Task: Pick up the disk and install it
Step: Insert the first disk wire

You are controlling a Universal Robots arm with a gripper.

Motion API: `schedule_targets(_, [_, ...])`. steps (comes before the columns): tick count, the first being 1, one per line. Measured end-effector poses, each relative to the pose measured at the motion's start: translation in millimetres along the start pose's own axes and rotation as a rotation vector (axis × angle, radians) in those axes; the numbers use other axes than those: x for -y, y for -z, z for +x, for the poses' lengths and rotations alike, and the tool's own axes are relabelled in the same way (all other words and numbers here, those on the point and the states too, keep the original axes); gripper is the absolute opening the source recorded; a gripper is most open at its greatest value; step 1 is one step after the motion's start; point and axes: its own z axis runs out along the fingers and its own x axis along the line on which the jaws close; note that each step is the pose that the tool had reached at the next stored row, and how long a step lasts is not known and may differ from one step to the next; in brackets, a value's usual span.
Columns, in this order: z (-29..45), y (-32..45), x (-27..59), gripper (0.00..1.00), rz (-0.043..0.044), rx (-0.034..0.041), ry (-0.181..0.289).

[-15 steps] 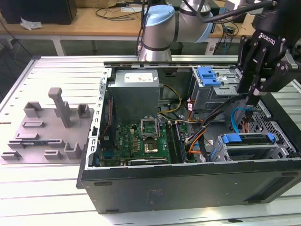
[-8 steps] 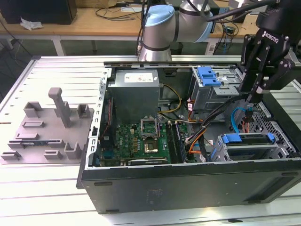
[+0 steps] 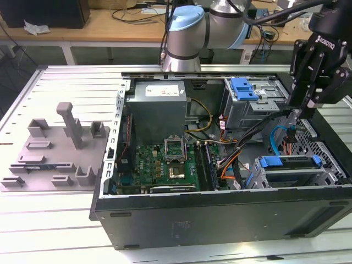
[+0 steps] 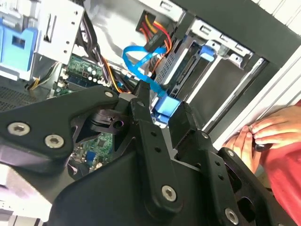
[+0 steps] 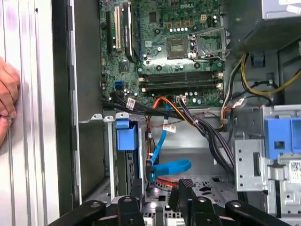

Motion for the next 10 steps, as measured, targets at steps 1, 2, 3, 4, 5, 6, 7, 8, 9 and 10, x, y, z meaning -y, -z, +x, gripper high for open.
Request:
schedule_targets(1, [-0.2, 0.1, 3.8, 0.44, -0.0007, -0.0002, -0.002])
schedule_targets(2, [-0.4, 0.2, 5.8, 0.44, -0.0014, -0.0011, -0.004])
schedule_targets(3, [-0.5, 0.2, 7.8, 0.44, -0.0025, -0.0031, -0.006])
schedule_targets(4, [-0.6, 0.2, 9.8, 0.44, -0.0038, -0.0076, -0.008])
schedule_targets(5, [-0.8, 0.4, 11.4, 0.44, -0.0048, -0.0142, -0.010])
schedule_targets(6, [-1.2, 0.5, 13.4, 0.44, -0.0062, -0.0269, -0.013])
schedule_targets(7, [-1.9, 0.6, 15.0, 0.44, -0.0072, -0.0389, -0.014])
schedule_targets(8, [-3.2, 0.8, 16.6, 0.44, -0.0093, -0.0540, -0.015])
schedule_targets(9, [-5.0, 1.0, 17.6, 0.44, -0.0113, -0.0653, -0.015])
schedule_targets(10, [-6.4, 1.1, 18.1, 0.44, -0.0128, -0.0701, -0.016])
